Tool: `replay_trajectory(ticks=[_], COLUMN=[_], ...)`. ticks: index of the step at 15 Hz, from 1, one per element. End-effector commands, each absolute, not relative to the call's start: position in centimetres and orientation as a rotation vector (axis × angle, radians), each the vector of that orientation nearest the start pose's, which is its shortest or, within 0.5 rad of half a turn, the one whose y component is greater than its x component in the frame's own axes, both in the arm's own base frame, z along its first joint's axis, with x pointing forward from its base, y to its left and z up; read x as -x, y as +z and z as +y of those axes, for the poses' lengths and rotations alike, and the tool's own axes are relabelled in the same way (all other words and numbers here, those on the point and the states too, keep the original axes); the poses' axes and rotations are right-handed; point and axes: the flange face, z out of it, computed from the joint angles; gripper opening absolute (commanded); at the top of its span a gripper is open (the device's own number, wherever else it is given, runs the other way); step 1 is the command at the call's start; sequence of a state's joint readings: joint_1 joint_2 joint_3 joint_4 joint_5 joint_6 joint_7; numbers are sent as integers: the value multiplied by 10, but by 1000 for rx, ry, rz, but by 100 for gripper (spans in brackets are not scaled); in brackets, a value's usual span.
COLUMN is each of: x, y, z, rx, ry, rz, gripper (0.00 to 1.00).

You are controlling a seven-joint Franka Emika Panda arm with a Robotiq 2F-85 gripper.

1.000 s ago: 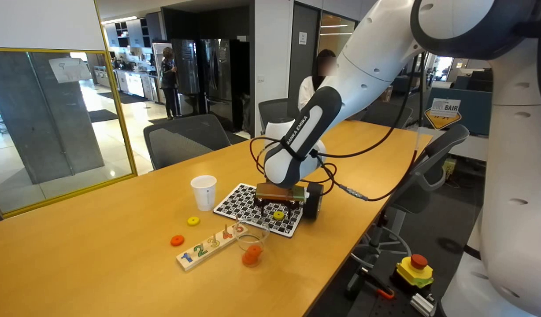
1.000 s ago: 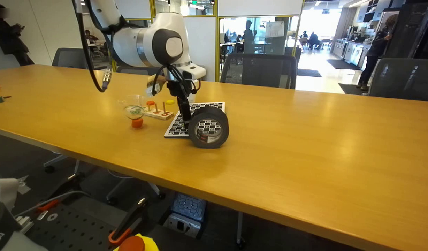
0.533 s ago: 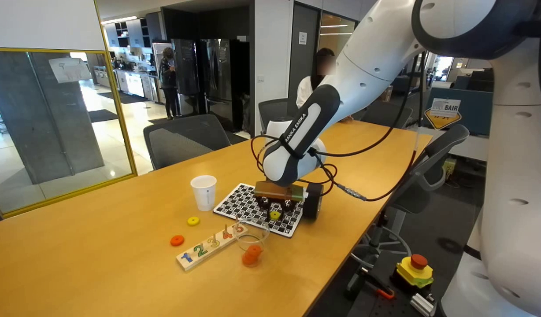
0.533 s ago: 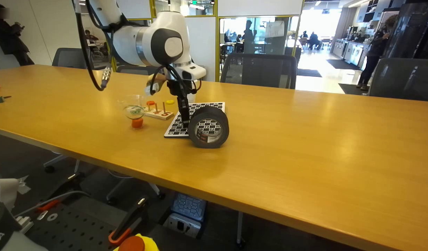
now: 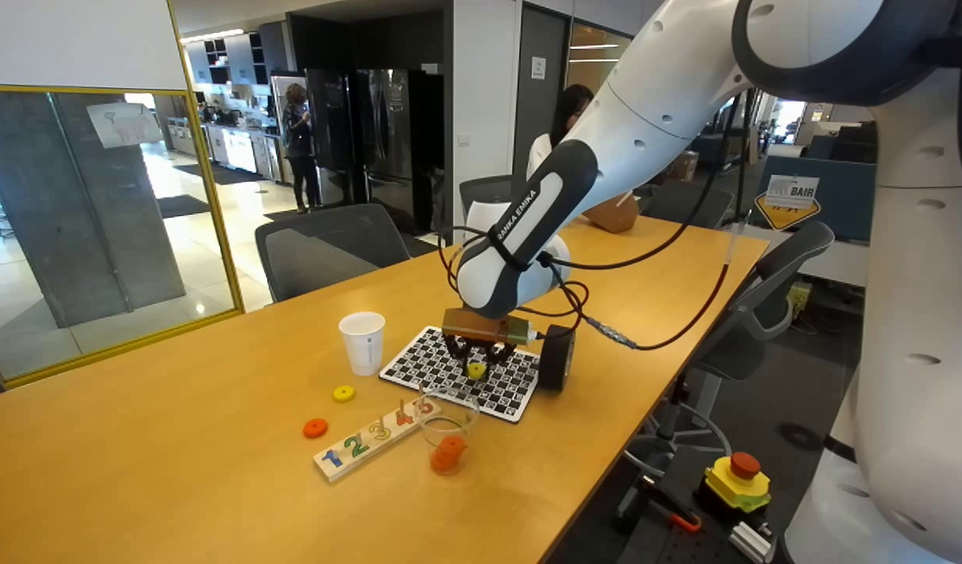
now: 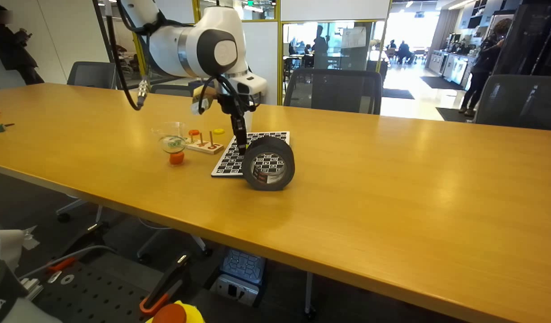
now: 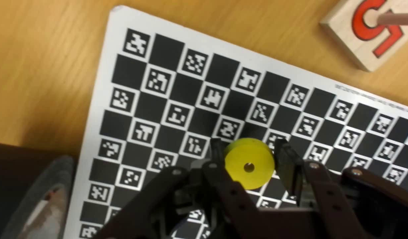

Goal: Put the orange circle into the transparent cup and put the yellow circle into the white cup.

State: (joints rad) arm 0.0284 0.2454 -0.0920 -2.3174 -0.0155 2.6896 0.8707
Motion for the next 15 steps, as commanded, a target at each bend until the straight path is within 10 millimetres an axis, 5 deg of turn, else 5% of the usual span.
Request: replay_trajectory(ticks=[1,8,15], x=[-572,-641,-697], y=[289,346,354], z=[-20,24,60], rx=[2822,2886,2939], ry=[-297,-411,-410], rz=[1265,1024,806], gripper=[19,19,19])
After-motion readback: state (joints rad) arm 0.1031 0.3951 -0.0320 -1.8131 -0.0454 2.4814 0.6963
